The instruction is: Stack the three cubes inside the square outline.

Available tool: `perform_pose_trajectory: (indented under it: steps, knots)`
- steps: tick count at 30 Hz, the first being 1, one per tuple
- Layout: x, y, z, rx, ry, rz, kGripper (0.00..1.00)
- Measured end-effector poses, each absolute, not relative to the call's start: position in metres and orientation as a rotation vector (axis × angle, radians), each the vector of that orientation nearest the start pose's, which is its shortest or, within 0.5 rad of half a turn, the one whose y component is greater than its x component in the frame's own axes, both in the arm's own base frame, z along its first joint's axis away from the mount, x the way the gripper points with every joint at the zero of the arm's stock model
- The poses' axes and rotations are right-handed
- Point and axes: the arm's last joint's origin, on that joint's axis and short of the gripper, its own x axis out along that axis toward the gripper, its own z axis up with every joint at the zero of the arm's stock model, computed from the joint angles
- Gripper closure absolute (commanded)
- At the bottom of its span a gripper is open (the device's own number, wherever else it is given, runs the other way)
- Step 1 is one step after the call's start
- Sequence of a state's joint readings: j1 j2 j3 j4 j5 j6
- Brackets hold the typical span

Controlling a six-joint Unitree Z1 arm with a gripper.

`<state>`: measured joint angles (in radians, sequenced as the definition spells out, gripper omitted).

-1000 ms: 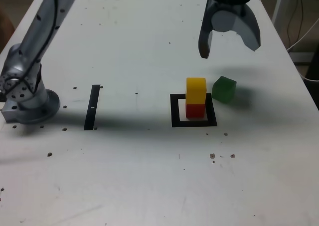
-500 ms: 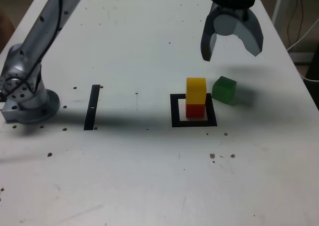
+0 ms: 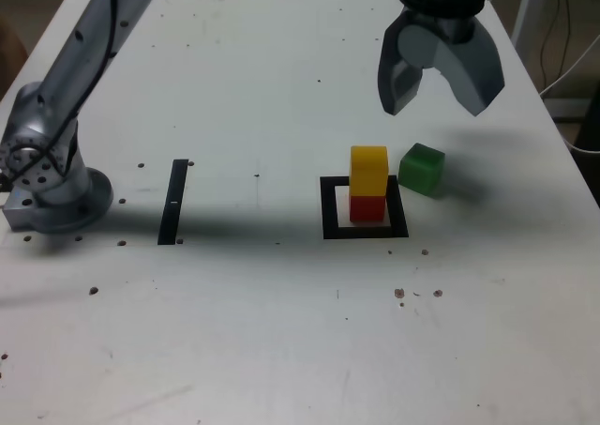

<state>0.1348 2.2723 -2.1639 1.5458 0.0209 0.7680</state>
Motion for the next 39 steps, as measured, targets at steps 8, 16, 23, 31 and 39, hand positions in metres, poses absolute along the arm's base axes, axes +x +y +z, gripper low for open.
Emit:
perform_pose_trajectory:
  steps: [8, 16, 23, 31, 39]
  knots:
    - [0.434, 0.055, 0.282, 0.52, 1.615, -0.523, 0.02]
    - [0.434, 0.052, 0.274, 0.523, 1.628, -0.523, 0.02]
    - [0.44, 0.047, 0.256, 0.517, 1.654, -0.535, 0.02]
    - [0.448, 0.043, 0.236, 0.498, 1.68, -0.546, 0.03]
    - [0.453, 0.041, 0.223, 0.49, 1.691, -0.552, 0.08]
